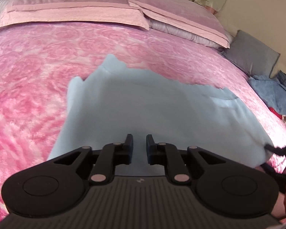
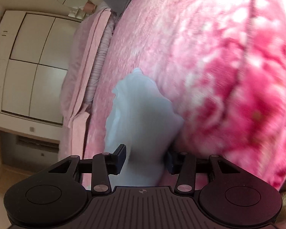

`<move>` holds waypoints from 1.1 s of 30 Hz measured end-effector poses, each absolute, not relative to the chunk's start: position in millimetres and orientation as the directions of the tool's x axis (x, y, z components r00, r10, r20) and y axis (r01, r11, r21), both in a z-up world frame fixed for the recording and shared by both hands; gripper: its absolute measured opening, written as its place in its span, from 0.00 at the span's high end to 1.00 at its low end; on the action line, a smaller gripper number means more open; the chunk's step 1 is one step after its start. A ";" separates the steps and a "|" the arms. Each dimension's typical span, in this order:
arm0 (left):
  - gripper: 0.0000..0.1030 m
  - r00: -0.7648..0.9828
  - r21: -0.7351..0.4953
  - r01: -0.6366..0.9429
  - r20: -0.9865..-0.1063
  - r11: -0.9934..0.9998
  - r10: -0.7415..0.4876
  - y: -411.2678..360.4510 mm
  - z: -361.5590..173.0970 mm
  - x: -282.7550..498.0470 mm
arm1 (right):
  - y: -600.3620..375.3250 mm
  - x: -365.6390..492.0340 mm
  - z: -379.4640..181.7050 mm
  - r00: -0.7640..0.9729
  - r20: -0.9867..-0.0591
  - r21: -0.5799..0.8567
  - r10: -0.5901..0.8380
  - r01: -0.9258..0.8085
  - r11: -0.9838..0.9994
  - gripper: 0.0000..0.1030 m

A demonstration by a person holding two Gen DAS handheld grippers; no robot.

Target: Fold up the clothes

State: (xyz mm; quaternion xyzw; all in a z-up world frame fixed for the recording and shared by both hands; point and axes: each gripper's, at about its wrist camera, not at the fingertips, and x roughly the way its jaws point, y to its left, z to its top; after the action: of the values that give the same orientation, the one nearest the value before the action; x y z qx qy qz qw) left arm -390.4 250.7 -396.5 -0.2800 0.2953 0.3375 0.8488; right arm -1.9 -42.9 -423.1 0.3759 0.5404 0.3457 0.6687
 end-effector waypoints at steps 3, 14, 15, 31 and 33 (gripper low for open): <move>0.89 0.597 -0.293 -0.743 -0.695 0.602 0.400 253.0 -401.3 -389.9 | -47.4 -3.9 -429.2 0.156 -0.446 0.894 0.881 0.034 0.447 0.55; 0.88 0.604 -0.299 -0.738 -0.693 0.604 0.394 255.2 -402.5 -390.4 | -18.1 29.1 -429.9 0.238 -0.420 0.902 0.876 0.003 0.432 0.53; 0.88 0.603 -0.300 -0.739 -0.693 0.604 0.394 255.3 -402.4 -390.4 | -15.2 29.2 -429.7 0.230 -0.430 0.894 0.873 -0.030 0.448 0.53; 0.91 0.602 -0.378 -0.770 -0.698 0.514 0.389 278.6 -409.1 -421.8 | 56.3 -39.5 -358.7 0.367 -0.677 0.279 0.638 -0.674 0.684 0.90; 0.92 0.627 -0.428 -0.760 -0.683 0.490 0.376 280.7 -409.1 -432.3 | 73.7 -74.8 -340.9 0.440 -0.611 0.082 0.657 -0.791 0.606 0.90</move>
State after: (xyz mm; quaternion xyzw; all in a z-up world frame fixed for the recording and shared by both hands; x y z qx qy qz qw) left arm -432.3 280.7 -409.1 -0.3689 0.2602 0.3449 0.8230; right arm -74.8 73.7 -340.9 -0.1084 0.3078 0.4302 0.8417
